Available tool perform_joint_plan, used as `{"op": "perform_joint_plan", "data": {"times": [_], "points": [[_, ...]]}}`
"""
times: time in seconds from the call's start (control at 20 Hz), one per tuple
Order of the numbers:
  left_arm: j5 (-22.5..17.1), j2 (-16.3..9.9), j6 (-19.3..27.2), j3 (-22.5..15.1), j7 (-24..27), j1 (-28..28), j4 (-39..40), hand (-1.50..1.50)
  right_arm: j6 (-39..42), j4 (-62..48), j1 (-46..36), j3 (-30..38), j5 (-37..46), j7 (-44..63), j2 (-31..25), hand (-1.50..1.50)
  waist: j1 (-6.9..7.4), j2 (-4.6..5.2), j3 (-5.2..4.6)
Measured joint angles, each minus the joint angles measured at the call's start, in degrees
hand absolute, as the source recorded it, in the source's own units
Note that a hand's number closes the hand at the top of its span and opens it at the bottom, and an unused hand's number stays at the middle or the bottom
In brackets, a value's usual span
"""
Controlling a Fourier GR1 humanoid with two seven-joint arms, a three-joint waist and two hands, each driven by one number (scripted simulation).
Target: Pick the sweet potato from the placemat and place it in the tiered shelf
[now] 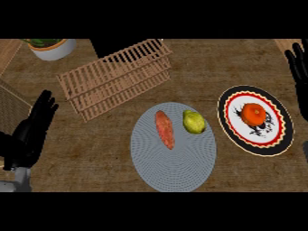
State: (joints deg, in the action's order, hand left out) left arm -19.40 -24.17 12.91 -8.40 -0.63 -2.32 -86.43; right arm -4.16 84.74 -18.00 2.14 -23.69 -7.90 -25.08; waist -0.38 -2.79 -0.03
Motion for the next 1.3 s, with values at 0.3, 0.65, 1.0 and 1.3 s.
{"op": "perform_joint_plan", "data": {"times": [0.3, 0.65, 1.0, 1.3], "points": [[4.0, -1.4, -2.0, -3.4, 0.2, 0.6, 2.3, 0.00, -10.1, -2.0, 3.3, -4.8, 12.4, 8.8, -2.9, -1.50, -0.46, 2.24, -0.21], [6.5, -0.9, -4.3, -7.1, -0.2, 1.4, 4.0, 0.00, -23.4, -7.1, 8.8, -10.8, 23.2, 18.0, 3.0, -1.50, -0.11, 2.87, -0.04], [9.1, 2.0, -4.5, -8.3, -0.4, 0.0, 8.0, 0.00, -20.4, -3.8, 6.1, -18.0, 26.2, 19.6, 8.2, -1.50, 0.26, 2.72, 0.07], [9.5, 2.0, -5.6, -8.2, -0.5, 0.2, 8.2, 0.00, -13.7, 2.3, -0.3, -25.9, 30.2, 38.9, 7.1, -1.50, 0.63, 2.55, -0.08]]}}
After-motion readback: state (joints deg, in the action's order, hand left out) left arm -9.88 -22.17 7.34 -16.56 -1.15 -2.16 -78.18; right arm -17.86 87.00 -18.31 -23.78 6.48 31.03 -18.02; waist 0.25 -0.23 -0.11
